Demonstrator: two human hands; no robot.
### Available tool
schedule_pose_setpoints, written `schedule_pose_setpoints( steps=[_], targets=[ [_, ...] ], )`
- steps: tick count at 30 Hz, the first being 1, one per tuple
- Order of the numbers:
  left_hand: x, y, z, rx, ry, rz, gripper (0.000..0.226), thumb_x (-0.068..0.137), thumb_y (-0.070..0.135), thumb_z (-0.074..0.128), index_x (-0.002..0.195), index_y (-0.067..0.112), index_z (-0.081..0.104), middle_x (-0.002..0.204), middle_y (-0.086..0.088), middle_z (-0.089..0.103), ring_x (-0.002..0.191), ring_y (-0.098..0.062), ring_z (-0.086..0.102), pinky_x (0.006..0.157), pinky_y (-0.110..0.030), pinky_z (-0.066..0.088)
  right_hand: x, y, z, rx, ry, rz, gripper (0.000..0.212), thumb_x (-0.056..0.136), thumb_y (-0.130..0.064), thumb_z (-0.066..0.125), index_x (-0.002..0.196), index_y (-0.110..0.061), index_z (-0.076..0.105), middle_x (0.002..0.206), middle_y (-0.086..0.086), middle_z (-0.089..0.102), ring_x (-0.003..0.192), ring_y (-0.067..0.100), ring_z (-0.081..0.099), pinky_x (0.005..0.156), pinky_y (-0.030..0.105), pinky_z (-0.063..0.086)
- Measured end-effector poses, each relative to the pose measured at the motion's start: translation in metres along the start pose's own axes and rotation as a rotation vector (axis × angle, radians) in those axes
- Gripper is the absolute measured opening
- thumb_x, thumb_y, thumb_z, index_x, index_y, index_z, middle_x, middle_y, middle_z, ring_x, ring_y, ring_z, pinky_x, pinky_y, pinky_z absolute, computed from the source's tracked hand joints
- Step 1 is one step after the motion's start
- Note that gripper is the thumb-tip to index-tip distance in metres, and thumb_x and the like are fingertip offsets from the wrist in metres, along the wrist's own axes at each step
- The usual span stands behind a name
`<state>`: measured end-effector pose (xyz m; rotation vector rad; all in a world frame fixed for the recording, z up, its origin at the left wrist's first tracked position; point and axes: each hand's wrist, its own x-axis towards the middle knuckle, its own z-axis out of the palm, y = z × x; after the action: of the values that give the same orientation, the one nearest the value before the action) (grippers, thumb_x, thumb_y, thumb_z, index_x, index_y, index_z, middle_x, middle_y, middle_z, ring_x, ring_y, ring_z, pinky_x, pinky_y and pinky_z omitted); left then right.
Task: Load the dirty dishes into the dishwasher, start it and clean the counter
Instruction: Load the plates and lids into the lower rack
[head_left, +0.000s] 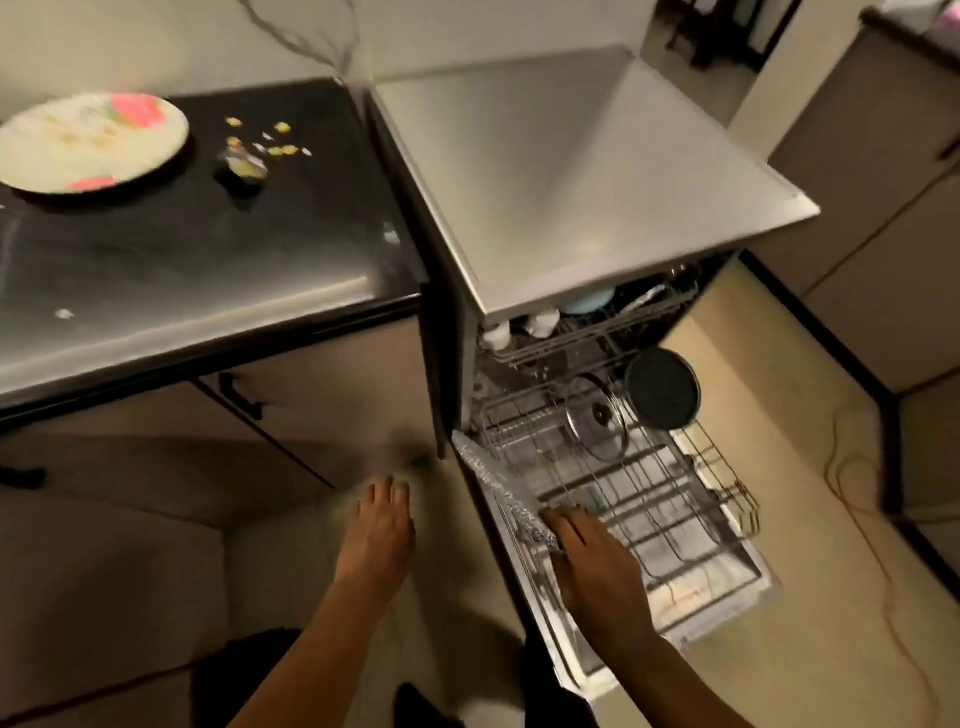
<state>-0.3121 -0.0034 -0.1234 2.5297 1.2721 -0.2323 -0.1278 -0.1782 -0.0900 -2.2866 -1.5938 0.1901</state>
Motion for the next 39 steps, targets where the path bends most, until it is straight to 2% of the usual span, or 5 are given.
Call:
schedule_pose_setpoints(
  steps=[17,24,31,34,39],
  targets=[
    [0.189,0.115,0.247,0.14,-0.404,0.198,0.073,0.101,0.04,0.035,0.151,0.01,-0.009,0.158,-0.01,-0.017,0.146,-0.026,-0.015,0.116,-0.036,-0.011,0.051,0.183,0.166,0.179,0.057,0.234,0.029,0.089,-0.011,0.059,0.118,-0.011,0.06,0.109,0.005,0.064,0.086,0.024,0.064,0.061,0.028,0.05],
    [0.185,0.09,0.333,0.071,-0.567,0.179,0.068,0.101,0.047,0.031,0.153,0.013,0.004,0.16,-0.005,-0.006,0.147,-0.02,-0.006,0.118,-0.033,-0.004,0.091,0.204,0.239,0.214,0.058,0.205,0.042,0.082,-0.007,0.068,0.123,-0.01,0.059,0.113,0.008,0.063,0.09,0.029,0.065,0.06,0.038,0.057],
    [0.189,0.103,0.361,-0.017,-0.295,0.09,0.064,0.099,0.039,0.039,0.152,0.011,0.018,0.16,-0.009,0.004,0.148,-0.02,0.0,0.117,-0.028,-0.004,0.115,0.211,0.293,0.101,-0.035,0.196,0.04,0.082,-0.012,0.063,0.121,-0.011,0.056,0.109,0.007,0.061,0.093,0.026,0.06,0.06,0.037,0.054],
    [0.189,0.105,0.362,0.0,-0.135,0.021,0.079,0.084,0.045,0.061,0.145,0.002,0.034,0.155,-0.019,0.023,0.144,-0.03,0.02,0.116,-0.038,0.023,0.123,0.221,0.307,0.124,-0.107,0.212,0.036,0.086,-0.012,0.055,0.121,-0.013,0.053,0.109,0.007,0.058,0.093,0.025,0.058,0.06,0.039,0.054],
    [0.19,0.106,0.371,0.056,-0.143,0.187,0.088,0.076,0.027,0.076,0.147,0.001,0.029,0.154,-0.017,0.025,0.142,-0.03,0.022,0.112,-0.039,0.023,0.11,0.234,0.33,0.109,-0.234,0.309,0.041,0.089,-0.007,0.057,0.128,-0.016,0.049,0.111,0.008,0.057,0.091,0.025,0.058,0.062,0.037,0.053]
  ],
)
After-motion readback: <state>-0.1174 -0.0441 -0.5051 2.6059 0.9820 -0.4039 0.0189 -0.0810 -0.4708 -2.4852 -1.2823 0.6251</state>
